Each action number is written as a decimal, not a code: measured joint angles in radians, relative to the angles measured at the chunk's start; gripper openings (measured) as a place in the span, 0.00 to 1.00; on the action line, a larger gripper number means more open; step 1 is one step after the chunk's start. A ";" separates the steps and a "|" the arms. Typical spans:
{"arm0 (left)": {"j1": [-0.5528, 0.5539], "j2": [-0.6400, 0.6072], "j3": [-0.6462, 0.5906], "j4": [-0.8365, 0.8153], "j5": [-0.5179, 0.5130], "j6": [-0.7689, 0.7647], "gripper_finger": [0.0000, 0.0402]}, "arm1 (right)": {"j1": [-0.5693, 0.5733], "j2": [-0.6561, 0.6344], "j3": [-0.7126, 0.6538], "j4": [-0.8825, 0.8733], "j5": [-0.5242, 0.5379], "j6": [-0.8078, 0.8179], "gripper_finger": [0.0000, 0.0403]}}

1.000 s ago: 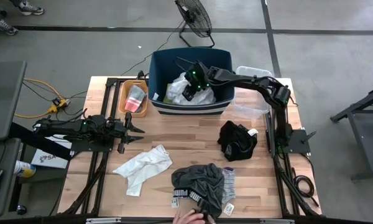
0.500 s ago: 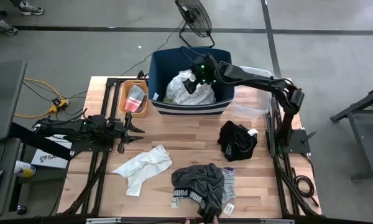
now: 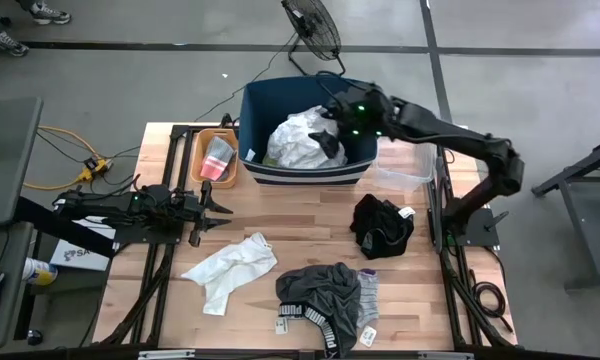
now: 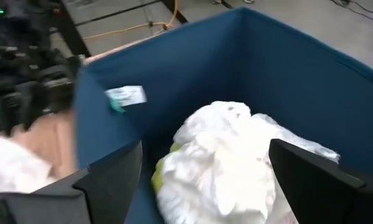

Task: Pick & Place Cloths
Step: Put the black underwear into the transparent bin

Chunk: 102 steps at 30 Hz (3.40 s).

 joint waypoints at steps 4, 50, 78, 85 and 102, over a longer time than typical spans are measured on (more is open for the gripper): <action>0.000 0.000 0.000 0.000 0.000 0.000 0.28 | 0.035 -0.075 -0.013 -0.090 0.000 -0.001 0.85; 0.000 0.000 0.000 0.000 0.000 0.000 0.28 | 0.560 -0.328 -0.714 -0.478 0.046 1.007 0.85; 0.000 0.000 0.000 0.000 0.000 0.000 0.28 | 0.626 -0.212 -0.991 -0.144 0.176 1.281 0.97; 0.000 0.000 0.000 0.000 0.000 0.000 0.28 | 0.600 -0.109 -0.998 -0.139 0.176 1.344 0.97; 0.000 0.000 0.000 0.000 0.000 0.000 0.28 | 0.587 -0.048 -0.990 -0.051 0.138 1.328 0.53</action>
